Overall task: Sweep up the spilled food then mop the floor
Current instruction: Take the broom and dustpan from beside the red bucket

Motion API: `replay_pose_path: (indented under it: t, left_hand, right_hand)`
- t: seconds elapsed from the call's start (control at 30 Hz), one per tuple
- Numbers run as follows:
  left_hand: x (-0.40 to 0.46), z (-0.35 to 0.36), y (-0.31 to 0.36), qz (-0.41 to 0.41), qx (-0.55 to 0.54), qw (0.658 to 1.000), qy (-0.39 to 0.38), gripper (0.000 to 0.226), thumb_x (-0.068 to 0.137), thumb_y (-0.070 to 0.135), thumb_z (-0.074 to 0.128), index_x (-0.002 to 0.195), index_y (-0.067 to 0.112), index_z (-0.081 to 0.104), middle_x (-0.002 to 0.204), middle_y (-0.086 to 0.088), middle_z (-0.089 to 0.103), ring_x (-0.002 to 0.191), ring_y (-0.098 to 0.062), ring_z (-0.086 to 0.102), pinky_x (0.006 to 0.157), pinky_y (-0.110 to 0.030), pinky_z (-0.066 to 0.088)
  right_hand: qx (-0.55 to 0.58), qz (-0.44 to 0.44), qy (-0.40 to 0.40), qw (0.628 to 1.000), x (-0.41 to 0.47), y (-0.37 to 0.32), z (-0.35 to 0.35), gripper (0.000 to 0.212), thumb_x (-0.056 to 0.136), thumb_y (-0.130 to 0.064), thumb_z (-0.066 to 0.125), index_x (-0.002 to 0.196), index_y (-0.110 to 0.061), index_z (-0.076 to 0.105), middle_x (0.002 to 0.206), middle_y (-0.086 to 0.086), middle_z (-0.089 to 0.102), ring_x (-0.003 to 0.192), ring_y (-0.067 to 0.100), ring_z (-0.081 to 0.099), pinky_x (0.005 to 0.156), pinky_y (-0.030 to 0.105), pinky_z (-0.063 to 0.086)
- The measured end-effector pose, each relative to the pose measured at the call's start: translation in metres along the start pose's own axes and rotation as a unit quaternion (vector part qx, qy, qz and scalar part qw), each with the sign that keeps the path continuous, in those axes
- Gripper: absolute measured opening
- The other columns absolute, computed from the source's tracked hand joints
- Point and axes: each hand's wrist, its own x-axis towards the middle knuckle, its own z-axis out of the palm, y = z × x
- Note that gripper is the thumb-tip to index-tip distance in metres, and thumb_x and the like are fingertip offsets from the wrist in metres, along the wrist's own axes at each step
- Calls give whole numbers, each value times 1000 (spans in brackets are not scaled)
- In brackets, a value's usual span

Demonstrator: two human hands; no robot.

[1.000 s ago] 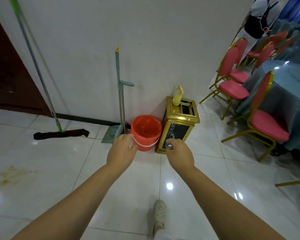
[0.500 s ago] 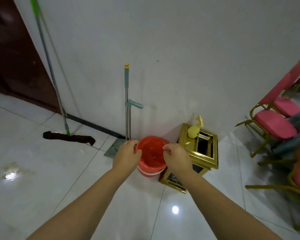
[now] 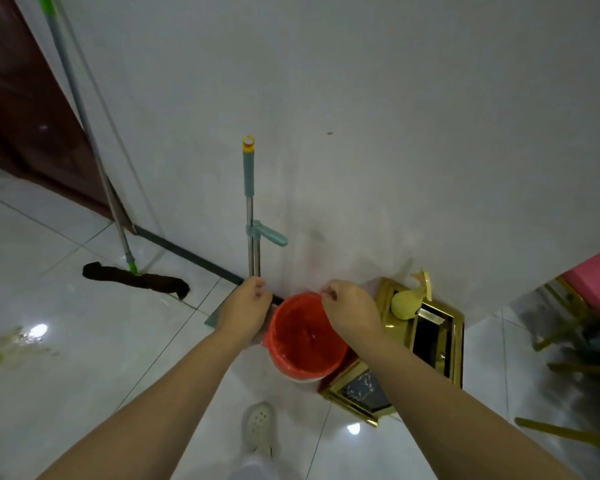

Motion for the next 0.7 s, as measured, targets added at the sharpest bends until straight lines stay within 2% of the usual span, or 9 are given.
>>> replay_pose_path:
  t: [0.2,0.27,0.33,0.37,0.43,0.57,0.6,0.63,0.7]
  left_hand:
    - [98,7,17,-47,-72,996,-22,33,94,25,48,126,20,54,118,-2,61,104,-19,56,96,-37,45]
    - [134,7,20,-65,-79,994,-28,33,94,25,48,127,18,54,114,-2,60,96,-19,57,89,-33,47]
    - [165,9,24,-87,-81,992,-37,35,96,23,47,129,13,52,110,-4,59,85,-16,55,73,-26,43]
    - [180,11,25,-98,-77,991,-41,36,97,22,46,131,10,52,114,-8,58,87,-18,55,71,-26,41]
    - [205,17,27,-128,-84,987,-48,40,98,21,44,133,3,49,126,-16,56,100,-26,55,78,-27,42]
    - [242,32,24,-218,-129,965,-64,47,98,17,43,141,-1,40,131,-23,52,107,-33,55,85,-33,45]
    - [248,36,22,-244,-162,954,-62,47,97,16,45,140,-3,40,125,-24,55,106,-36,57,89,-38,47]
    - [253,38,21,-266,-201,941,-58,46,97,14,46,138,-6,42,110,-23,59,94,-35,59,90,-42,46]
    - [258,42,19,-298,-279,911,-56,40,97,11,46,132,-8,45,81,-12,53,72,-23,52,91,-44,46]
  right_hand:
    - [15,5,-9,1000,96,-20,-17,29,95,-21,47,113,-18,70,111,3,69,100,24,63,81,32,51]
    - [24,15,-13,1000,126,-28,-19,29,94,-21,48,113,-19,70,113,3,69,102,23,63,83,33,51]
    - [36,27,-17,999,153,-33,-19,29,94,-21,48,113,-19,70,114,2,69,105,22,62,87,33,50]
    - [41,33,-19,998,164,-35,-18,29,94,-20,48,113,-20,70,114,1,69,106,22,62,87,32,50]
    - [45,37,-20,998,183,-36,-17,29,94,-20,48,113,-20,70,114,-1,69,106,20,62,87,32,50]
    - [53,43,-23,997,213,-37,-18,30,94,-19,47,114,-20,69,115,-1,69,106,19,62,86,31,51]
    - [55,45,-24,997,219,-37,-18,30,94,-19,47,114,-20,69,115,-1,69,105,19,62,87,31,50]
    - [55,46,-25,997,225,-36,-17,30,94,-19,47,114,-20,69,114,0,69,105,20,62,87,32,50]
    - [56,47,-25,997,235,-34,-14,29,94,-20,48,112,-20,70,112,0,69,103,20,62,86,31,50]
